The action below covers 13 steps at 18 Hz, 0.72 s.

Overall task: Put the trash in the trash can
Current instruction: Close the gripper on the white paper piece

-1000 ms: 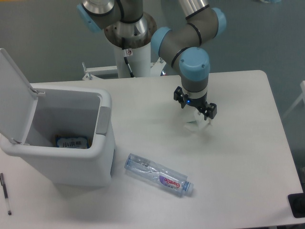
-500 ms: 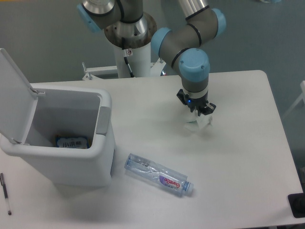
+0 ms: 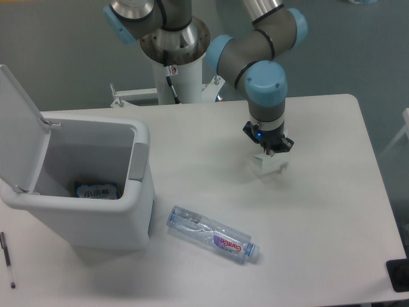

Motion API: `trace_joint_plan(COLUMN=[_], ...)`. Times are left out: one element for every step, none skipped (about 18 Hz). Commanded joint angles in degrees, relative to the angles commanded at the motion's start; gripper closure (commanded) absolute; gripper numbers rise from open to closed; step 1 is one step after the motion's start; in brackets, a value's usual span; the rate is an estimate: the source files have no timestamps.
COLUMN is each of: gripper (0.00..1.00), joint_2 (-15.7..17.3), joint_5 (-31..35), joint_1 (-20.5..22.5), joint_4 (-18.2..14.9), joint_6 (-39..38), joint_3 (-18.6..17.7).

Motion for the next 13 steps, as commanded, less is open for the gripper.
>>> trace_joint_plan(gripper=[0.99, 0.99, 0.99, 0.99, 0.99, 0.99, 1.00, 1.00, 1.00, 1.00, 1.00, 1.00, 1.00], joint_2=[0.09, 0.09, 0.09, 0.09, 0.17, 0.18, 0.18, 0.18, 0.18, 0.18, 0.09, -0.09, -0.26], joint_5=[-1.58, -2.99, -4.31, -5.37, -6.08, -6.52, -7.31, -8.36, -9.59, -10.82, -11.87, -12.67, -13.72], joint_1=[0.61, 1.32, 1.93, 2.29, 2.55, 2.55, 2.55, 2.64, 2.64, 2.64, 2.64, 2.64, 2.64], joint_4=[-0.09, -0.78, -1.75, -2.71, -3.42, -3.86, -4.48, -5.09, -5.97, -6.67, -7.20, -7.73, -8.17], joint_6=[0.00, -0.09, -0.09, 0.00, -0.09, -0.17, -0.18, -0.26, -0.35, -0.79, -1.92, -3.41, -4.91], joint_3=[0.26, 0.70, 1.40, 2.02, 2.81, 3.60, 4.30, 5.18, 6.06, 6.85, 7.82, 8.78, 9.84])
